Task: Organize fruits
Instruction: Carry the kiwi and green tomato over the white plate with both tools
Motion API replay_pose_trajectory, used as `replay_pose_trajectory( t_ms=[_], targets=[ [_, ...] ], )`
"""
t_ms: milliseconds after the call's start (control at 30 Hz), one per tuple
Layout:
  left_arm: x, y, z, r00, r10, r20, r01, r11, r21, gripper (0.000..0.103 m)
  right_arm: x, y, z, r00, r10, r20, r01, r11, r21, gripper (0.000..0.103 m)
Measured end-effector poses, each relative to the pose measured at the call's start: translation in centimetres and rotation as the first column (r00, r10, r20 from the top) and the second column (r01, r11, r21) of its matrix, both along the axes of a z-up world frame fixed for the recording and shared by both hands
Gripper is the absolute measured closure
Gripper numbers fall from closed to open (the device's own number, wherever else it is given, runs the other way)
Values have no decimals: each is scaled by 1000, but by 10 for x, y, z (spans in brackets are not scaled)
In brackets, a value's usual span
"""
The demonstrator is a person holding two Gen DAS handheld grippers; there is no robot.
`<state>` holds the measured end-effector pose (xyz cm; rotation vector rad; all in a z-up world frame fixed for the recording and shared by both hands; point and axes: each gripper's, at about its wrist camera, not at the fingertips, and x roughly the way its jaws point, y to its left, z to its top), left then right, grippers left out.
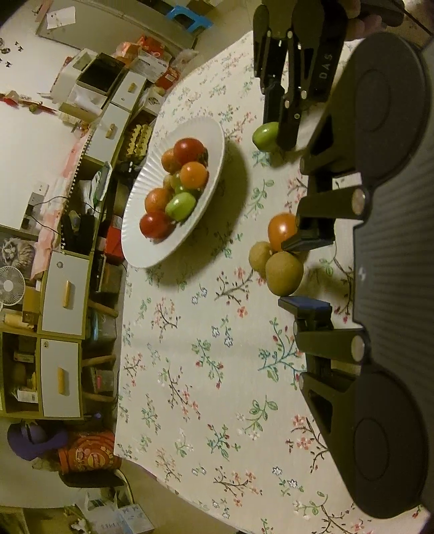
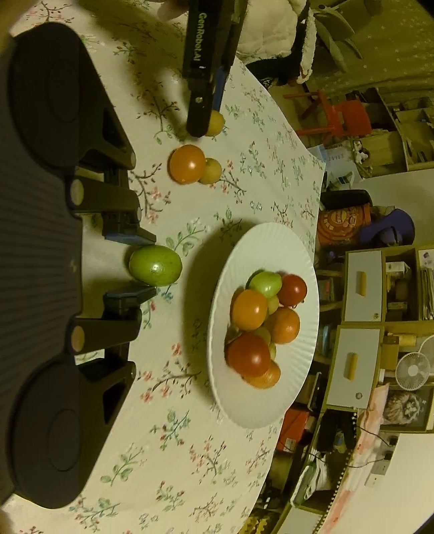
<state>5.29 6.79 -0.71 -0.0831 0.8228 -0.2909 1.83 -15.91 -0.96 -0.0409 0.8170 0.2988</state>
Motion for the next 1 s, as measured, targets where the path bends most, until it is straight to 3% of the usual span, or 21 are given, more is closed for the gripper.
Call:
replay_pose_trajectory(
  t_ms=[300,500,833,1000],
  targets=[
    [-3,-11,10,999,-33,38,33,999,16,71,-4,-12,7,1000,-22,9,22,1000,15,80],
    [6,-21,26,997,-32,74,33,999,-7,71,3,-13,20,998,0,56,3,999,-39,80],
    [44,-64,39,983,-129,128,123,991,52,71,42,-26,41,994,-4,114,15,995,-99,80],
    [72,-73,34,988,-94,123,85,994,71,71,72,-32,45,990,-23,136,40,992,-121,80]
  ],
)
